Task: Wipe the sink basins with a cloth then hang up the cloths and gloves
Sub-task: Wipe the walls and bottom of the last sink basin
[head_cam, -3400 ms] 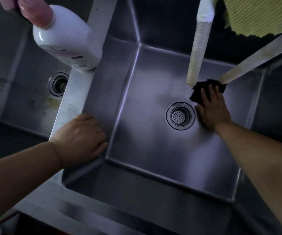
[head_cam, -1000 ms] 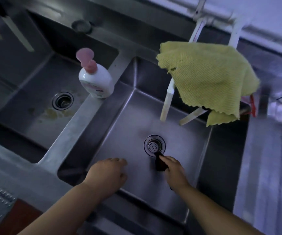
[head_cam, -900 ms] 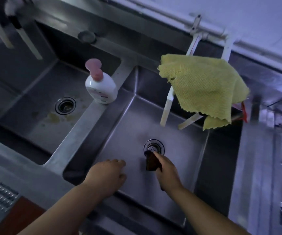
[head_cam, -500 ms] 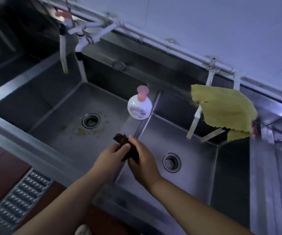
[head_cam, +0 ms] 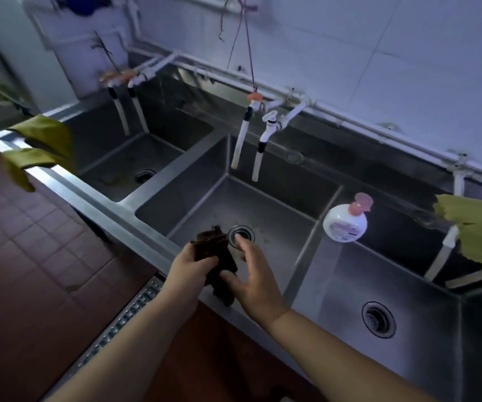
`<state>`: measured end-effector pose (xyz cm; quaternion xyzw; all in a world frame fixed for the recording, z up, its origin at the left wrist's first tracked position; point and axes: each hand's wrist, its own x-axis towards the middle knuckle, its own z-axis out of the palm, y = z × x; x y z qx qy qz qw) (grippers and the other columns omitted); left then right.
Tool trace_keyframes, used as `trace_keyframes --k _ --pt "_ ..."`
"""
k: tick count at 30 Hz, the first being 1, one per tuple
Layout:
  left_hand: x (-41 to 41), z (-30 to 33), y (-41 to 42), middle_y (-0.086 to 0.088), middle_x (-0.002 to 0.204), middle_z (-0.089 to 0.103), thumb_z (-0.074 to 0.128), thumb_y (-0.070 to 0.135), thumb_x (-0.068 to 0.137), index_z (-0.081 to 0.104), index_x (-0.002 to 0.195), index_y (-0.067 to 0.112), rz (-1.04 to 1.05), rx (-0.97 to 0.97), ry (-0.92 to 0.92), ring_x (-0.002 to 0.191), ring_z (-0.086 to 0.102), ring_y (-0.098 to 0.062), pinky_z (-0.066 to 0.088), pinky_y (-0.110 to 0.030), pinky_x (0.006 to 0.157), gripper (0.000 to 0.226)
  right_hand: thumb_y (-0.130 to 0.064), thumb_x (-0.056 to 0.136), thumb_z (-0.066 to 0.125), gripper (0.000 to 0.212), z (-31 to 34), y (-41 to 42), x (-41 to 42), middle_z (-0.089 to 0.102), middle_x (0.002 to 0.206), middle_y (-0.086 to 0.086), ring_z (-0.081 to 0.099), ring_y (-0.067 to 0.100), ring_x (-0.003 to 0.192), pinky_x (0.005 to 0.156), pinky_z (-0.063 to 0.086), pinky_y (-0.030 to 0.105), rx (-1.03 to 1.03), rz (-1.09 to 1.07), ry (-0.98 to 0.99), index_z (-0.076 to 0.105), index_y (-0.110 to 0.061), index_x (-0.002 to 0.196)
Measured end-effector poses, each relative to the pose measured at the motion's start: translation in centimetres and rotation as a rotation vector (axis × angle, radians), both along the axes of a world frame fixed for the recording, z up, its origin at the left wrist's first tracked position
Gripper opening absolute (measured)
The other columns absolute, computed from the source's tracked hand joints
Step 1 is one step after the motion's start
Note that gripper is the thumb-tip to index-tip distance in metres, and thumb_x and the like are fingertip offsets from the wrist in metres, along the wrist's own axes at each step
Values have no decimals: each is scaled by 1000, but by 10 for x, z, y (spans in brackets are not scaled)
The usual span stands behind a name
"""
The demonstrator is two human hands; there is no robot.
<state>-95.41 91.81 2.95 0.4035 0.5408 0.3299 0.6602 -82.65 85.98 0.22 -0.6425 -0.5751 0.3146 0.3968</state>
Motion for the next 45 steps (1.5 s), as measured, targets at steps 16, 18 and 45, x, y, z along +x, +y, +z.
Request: trace_keyframes --k 16,18,45 --pt "1 -52 153 -1 87 71 66 0 80 62 102 21 -158 91 238 81 69 -16 53 -26 64 31 -10 84 68 7 -58 146 39 68 80 -4 65 2 72 63 49 13 -370 -234 614 63 -11 89" --pt "3 -61 179 -3 86 70 71 2 78 62 104 16 -151 68 313 75 69 -16 53 -25 58 32 -13 84 69 9 -66 167 45 66 77 -6 63 -1 66 59 47 12 -391 -247 574 60 -14 86" --pt "6 -157 408 -7 83 64 66 3 69 64 93 12 -1167 1195 1070 76 63 -32 44 -34 58 26 -20 99 44 44 -277 276 -7 36 150 4 37 20 134 108 29 24 -729 -103 -135 40 -20 143"
